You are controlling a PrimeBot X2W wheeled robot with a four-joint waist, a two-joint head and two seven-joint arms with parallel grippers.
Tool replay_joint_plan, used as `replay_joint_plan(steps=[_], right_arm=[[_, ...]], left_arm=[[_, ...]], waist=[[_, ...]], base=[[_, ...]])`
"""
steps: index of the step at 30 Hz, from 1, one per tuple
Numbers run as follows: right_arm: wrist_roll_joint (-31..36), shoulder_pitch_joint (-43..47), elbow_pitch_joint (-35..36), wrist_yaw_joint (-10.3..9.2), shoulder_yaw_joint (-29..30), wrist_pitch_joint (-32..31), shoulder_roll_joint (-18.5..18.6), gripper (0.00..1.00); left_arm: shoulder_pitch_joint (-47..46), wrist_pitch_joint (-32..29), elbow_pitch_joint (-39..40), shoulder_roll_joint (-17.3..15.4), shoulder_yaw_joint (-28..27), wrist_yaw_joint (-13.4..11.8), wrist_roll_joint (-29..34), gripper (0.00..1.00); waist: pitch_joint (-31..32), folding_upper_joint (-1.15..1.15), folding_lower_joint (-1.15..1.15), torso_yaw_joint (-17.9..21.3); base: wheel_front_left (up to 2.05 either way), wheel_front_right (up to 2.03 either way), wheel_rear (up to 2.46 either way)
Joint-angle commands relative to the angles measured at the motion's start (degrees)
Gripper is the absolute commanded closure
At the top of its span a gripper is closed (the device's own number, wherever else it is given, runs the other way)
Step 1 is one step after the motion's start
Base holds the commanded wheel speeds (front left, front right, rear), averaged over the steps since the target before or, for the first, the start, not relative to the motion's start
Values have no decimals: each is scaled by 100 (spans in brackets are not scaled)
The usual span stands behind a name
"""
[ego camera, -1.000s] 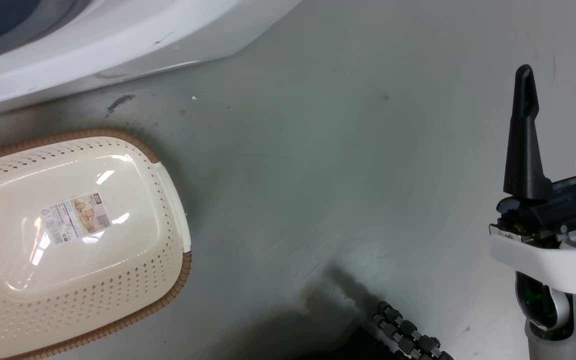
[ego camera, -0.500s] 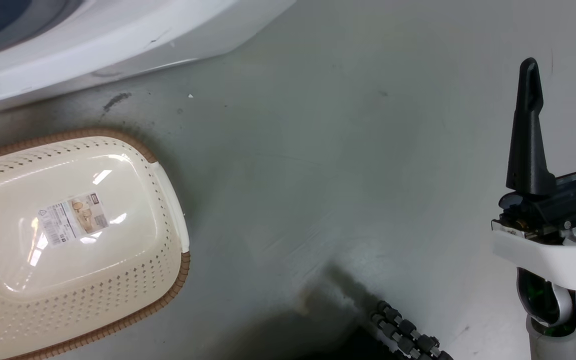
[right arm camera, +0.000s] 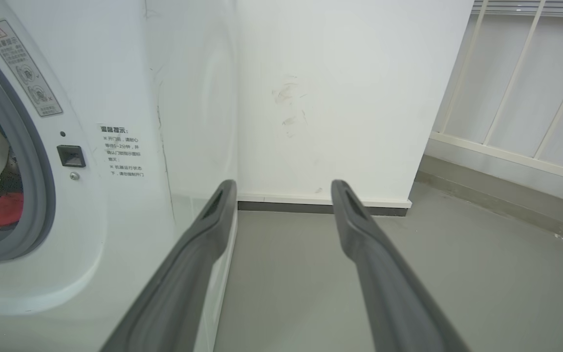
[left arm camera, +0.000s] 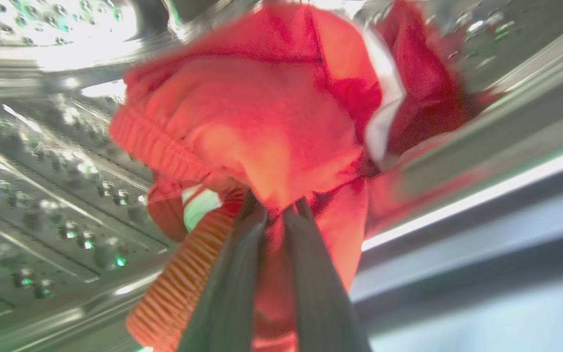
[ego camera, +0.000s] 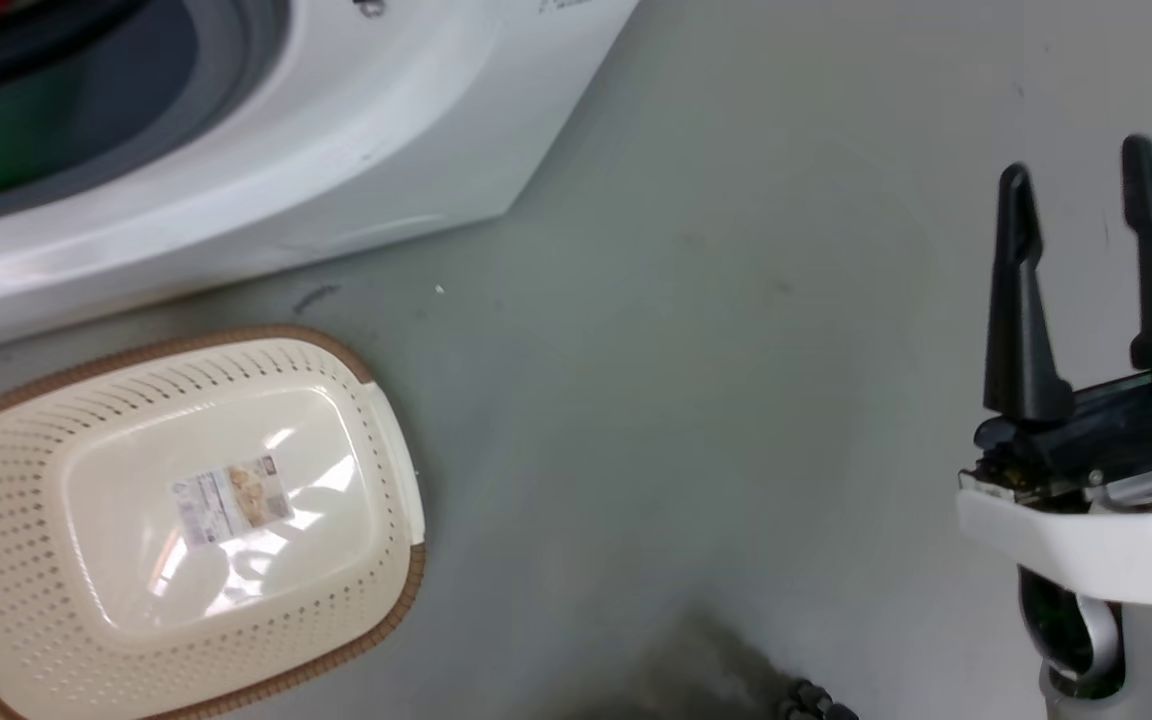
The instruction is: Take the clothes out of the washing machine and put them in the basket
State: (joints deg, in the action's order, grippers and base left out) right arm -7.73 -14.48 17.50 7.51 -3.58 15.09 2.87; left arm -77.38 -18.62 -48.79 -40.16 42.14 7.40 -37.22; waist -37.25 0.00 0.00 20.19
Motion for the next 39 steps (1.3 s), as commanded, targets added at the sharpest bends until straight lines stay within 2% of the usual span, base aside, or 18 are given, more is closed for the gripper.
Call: replay_joint_plan(steps=[1, 6, 14, 19, 27, 39], right_arm=[[49, 77, -19, -4, -23, 12, 1, 0], [206, 306, -85, -4, -92, 12, 2, 0], [390, 634, -196, -4, -74, 12, 1, 0], [516, 882, -272, -4, -85, 12, 2, 0], [668, 1336, -429, -4, -46, 12, 2, 0], [777, 2004, -604, -4, -15, 12, 1, 0]], left_arm=[[100, 182, -40, 26, 33, 1, -18, 100], [581, 1044, -260, 250, 67, 1, -230, 100], [1376, 1949, -381, 580, 62, -3, -498, 100], [1981, 2583, -290, 779, 91, -124, -524, 100], [3031, 3227, 246, 970, 41, -535, -598, 100], [4890, 3385, 1897, 885, -174, -1333, -641, 100]], waist=[[324, 0, 0, -139], [774, 0, 0, -298], [1422, 0, 0, -583], [1880, 0, 0, -773], [2623, 0, 0, -1043], [3527, 0, 0, -1332]], base=[[0, 0, 0], [0, 0, 0], [0, 0, 0], [0, 0, 0], [0, 0, 0], [0, 0, 0]])
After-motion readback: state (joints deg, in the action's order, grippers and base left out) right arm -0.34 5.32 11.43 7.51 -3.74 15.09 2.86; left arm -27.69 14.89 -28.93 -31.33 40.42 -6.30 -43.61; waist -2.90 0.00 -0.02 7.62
